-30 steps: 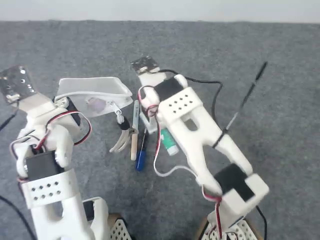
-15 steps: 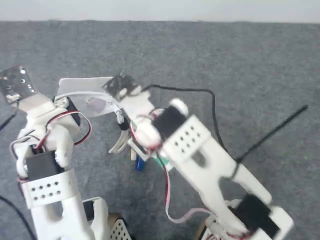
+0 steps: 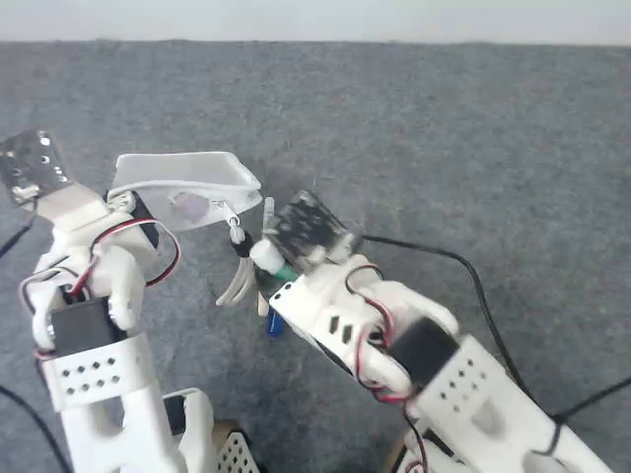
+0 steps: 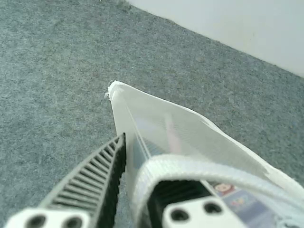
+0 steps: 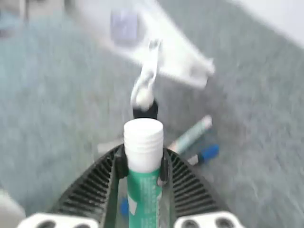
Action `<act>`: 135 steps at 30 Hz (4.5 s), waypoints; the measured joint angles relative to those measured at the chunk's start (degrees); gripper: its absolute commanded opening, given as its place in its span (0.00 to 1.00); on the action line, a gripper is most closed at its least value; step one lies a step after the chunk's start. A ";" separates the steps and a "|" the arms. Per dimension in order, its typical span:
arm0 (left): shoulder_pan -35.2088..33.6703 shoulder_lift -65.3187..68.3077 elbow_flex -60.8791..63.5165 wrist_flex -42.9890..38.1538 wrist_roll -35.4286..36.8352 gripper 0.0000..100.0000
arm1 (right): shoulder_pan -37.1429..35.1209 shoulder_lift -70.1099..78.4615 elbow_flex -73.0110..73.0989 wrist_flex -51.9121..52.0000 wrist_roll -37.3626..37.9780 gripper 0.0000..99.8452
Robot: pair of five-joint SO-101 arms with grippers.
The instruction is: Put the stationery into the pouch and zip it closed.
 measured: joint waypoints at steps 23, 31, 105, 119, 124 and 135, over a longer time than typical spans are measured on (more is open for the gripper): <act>0.00 0.00 0.00 0.00 0.00 0.01 | -0.09 -10.20 23.03 -54.86 -2.55 0.01; 0.00 0.00 0.00 0.00 0.00 0.01 | -0.09 -10.20 23.03 -67.08 -2.73 0.01; 1.93 0.09 1.14 0.00 0.00 0.01 | -2.46 22.68 19.96 -81.41 -0.70 0.15; 1.76 0.09 1.14 0.00 0.00 0.01 | -1.23 -4.04 25.41 -63.91 -1.49 0.15; 1.85 0.09 1.14 0.00 0.00 0.01 | 2.11 -11.52 25.41 -56.18 -1.49 0.15; -6.33 0.09 1.14 0.00 1.85 0.01 | 5.71 -12.75 25.41 -51.78 -1.49 0.14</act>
